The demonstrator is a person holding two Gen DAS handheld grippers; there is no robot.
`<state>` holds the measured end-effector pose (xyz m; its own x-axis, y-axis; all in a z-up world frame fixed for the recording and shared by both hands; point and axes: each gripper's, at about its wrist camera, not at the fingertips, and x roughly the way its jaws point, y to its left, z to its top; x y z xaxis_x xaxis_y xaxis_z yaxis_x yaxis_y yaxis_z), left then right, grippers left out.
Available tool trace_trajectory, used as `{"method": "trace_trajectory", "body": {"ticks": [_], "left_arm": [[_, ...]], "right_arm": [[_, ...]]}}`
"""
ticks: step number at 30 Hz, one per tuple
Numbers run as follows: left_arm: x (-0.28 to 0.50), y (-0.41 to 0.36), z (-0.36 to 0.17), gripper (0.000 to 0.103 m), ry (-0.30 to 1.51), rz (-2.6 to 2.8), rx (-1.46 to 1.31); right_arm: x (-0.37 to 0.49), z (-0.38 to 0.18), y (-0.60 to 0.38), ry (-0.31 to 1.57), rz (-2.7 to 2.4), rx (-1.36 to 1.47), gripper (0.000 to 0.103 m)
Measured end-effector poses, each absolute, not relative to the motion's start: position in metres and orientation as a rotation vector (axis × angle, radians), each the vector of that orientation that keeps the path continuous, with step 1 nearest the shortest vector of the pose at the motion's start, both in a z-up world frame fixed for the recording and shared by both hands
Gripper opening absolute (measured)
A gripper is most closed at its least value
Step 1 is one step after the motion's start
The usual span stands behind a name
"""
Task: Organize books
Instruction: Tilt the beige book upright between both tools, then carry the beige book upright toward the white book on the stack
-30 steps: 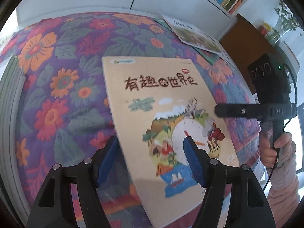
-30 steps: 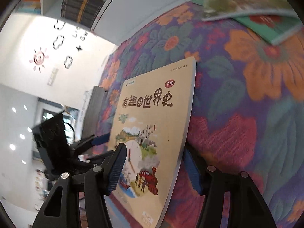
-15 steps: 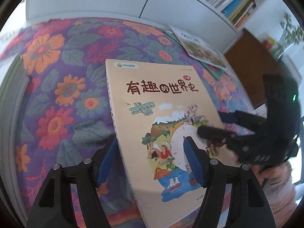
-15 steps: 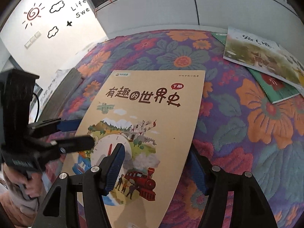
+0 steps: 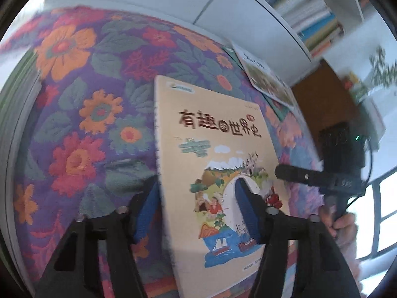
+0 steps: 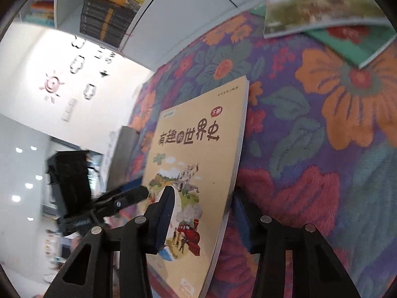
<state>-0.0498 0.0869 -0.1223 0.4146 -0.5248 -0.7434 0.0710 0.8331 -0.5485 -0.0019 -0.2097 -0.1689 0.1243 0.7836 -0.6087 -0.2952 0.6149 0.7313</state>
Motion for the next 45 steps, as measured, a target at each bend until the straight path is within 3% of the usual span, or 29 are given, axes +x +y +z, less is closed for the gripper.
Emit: {"method": "trace_trajectory", "body": {"ticks": [3,4,7,31,45], "left_arm": [[-0.045,0.097,-0.127,0.025,1.089,-0.364,-0.506],[-0.044,0.096,-0.127,0.024,1.087,-0.350,-0.494],[-0.045,0.089,-0.122,0.024,1.080,-0.313,-0.446],[-0.063,0.094,-0.057,0.024,1.003,-0.290,-0.332],[-0.079,0.131,-0.007,0.025,0.929,-0.281,-0.326]], "right_arm": [[0.001,-0.168,-0.206,1.205,0.875,0.482,0.046],[0.001,-0.167,-0.204,1.198,0.870,0.473,0.046],[-0.007,-0.157,-0.196,1.181,0.802,0.383,0.037],[-0.031,-0.105,-0.190,1.227,0.747,0.487,0.037],[-0.029,-0.060,-0.135,1.263,0.726,0.437,0.037]]}}
